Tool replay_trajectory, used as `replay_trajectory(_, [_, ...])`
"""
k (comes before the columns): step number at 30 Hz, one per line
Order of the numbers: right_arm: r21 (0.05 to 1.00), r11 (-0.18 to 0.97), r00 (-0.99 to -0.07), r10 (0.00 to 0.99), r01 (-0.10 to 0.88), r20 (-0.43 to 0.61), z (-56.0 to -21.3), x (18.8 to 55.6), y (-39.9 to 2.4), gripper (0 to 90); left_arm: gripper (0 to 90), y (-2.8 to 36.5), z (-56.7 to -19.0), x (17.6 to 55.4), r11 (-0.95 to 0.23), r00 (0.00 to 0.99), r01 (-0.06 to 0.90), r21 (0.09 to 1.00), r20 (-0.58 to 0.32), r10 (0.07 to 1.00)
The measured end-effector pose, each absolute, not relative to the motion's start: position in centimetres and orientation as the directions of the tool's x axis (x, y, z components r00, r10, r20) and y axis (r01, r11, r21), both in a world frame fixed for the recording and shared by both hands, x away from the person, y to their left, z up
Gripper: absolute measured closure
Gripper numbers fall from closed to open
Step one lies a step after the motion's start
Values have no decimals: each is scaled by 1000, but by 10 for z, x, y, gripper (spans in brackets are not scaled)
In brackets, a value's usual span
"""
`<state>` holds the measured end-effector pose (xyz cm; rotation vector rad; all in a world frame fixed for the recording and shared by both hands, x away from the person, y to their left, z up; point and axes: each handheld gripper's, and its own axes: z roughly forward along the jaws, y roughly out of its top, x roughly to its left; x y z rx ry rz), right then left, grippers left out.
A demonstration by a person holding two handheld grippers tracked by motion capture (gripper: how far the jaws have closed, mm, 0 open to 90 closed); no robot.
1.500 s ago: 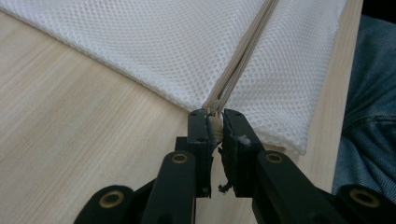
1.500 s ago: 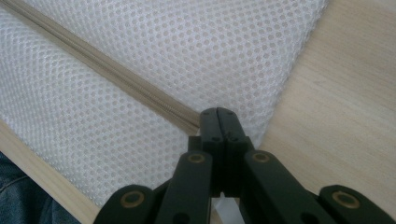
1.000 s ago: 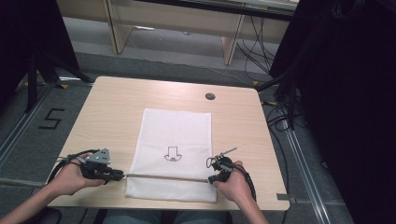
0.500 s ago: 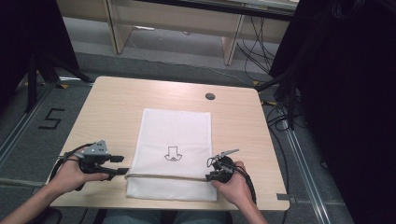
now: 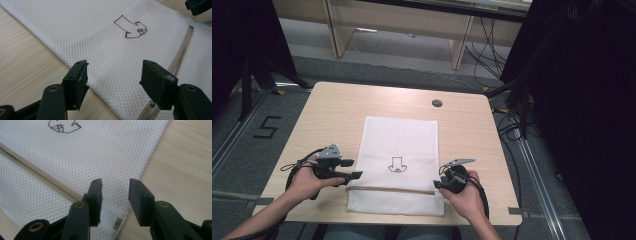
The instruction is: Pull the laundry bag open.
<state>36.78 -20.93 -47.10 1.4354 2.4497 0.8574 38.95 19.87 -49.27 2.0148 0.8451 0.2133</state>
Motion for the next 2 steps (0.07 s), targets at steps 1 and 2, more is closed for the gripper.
replay_trajectory(1, [563, 355, -511, 848, 747, 143, -471, 368, -209, 630, 380, 199, -492, 390, -350, 752, 478, 805, -169, 638])
replay_trajectory(2, [563, 356, -510, 849, 746, 139, -471, 368, -209, 627, 381, 200, -491, 389, -344, 744, 482, 806, -169, 647])
